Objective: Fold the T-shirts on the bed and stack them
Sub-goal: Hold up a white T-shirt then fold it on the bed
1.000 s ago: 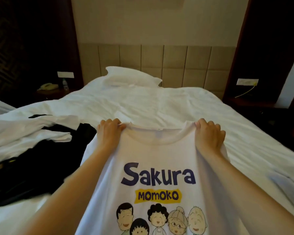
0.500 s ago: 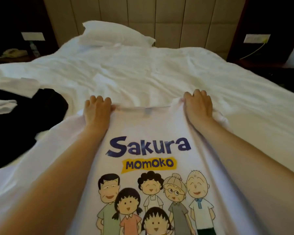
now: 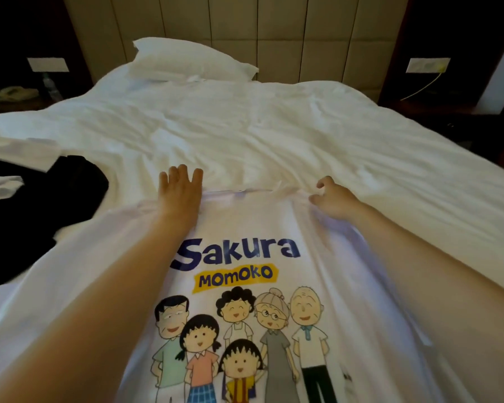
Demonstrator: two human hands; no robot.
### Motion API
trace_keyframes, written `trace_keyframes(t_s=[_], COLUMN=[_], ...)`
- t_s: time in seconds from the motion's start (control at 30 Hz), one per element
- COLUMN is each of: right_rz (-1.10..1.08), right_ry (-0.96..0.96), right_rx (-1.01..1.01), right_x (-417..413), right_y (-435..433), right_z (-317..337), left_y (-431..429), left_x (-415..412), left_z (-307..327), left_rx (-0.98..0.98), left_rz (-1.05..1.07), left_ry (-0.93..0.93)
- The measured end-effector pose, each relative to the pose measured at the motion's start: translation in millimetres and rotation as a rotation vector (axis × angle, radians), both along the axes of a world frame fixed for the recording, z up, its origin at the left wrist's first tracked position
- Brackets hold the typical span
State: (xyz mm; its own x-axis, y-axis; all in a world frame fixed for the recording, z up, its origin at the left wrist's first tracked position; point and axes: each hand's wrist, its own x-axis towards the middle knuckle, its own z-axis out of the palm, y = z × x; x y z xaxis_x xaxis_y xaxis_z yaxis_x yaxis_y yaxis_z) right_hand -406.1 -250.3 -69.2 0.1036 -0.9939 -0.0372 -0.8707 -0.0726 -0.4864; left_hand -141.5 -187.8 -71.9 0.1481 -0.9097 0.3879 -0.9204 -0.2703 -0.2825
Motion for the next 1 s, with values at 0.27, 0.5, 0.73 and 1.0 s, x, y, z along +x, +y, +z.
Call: trace_keyframes(t_s=[0.27,0.5,0.73,1.0], right_rz=[-0.119,-0.051,-0.504,-0.755], right_ry=[-0.128,-0.153,-0.891,-1.508], right_rx=[0.369,0.668,0.223,0.19], right_x=[-68,-109,-143,-181], right_y=[56,106,104,119], right_z=[30,30,35,23], left_y=[27,62,92,116], left_x=[-91,-171,-235,-295], left_z=[26,27,20,-7], left_rx=[0.055,0.251,0.371,0.404], left_rz=[-0.269,-0.545,-0.593,-0.629], left_ry=[0.246,0.777,1.13,0.571])
